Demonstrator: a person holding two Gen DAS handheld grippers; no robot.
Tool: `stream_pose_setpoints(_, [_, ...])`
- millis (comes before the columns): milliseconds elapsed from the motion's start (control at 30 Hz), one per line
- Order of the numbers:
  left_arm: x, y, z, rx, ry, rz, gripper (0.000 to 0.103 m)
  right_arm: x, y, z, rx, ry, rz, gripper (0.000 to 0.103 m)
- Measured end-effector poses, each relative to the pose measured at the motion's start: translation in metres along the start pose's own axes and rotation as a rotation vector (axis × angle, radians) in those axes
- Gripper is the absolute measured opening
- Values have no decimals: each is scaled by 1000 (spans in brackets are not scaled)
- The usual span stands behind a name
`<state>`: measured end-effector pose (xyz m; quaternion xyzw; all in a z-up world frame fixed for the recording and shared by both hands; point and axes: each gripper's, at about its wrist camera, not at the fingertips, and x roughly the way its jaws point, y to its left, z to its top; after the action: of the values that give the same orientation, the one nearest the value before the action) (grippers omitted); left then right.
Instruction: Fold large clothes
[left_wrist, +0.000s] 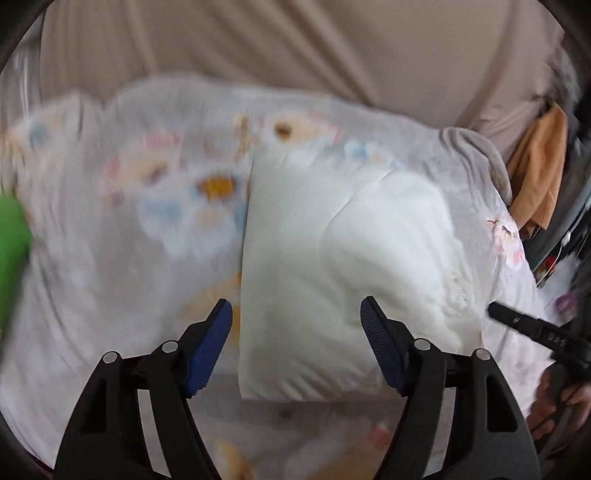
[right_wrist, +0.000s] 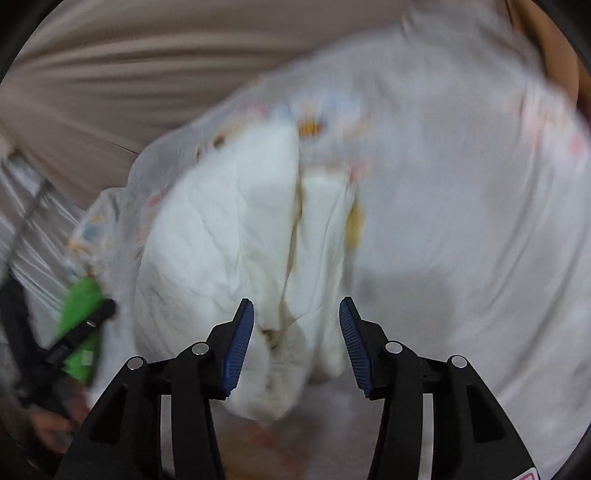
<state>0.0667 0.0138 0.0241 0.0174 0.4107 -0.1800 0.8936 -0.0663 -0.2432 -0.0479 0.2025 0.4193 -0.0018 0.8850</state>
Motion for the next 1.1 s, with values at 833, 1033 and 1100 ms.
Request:
stream_pose_setpoints(833, [55,-28,-27,63,151,102,71,68,44,-29,-175,144,-95,0])
stream_pose_setpoints(1033, [40,-39,-25,69,114,118,72,46,70,-26,-268,26,-145,0])
stream_pose_setpoints(1100, [47,-37,-27,67,132,126,73,81,60,-37,-270,113,-193,0])
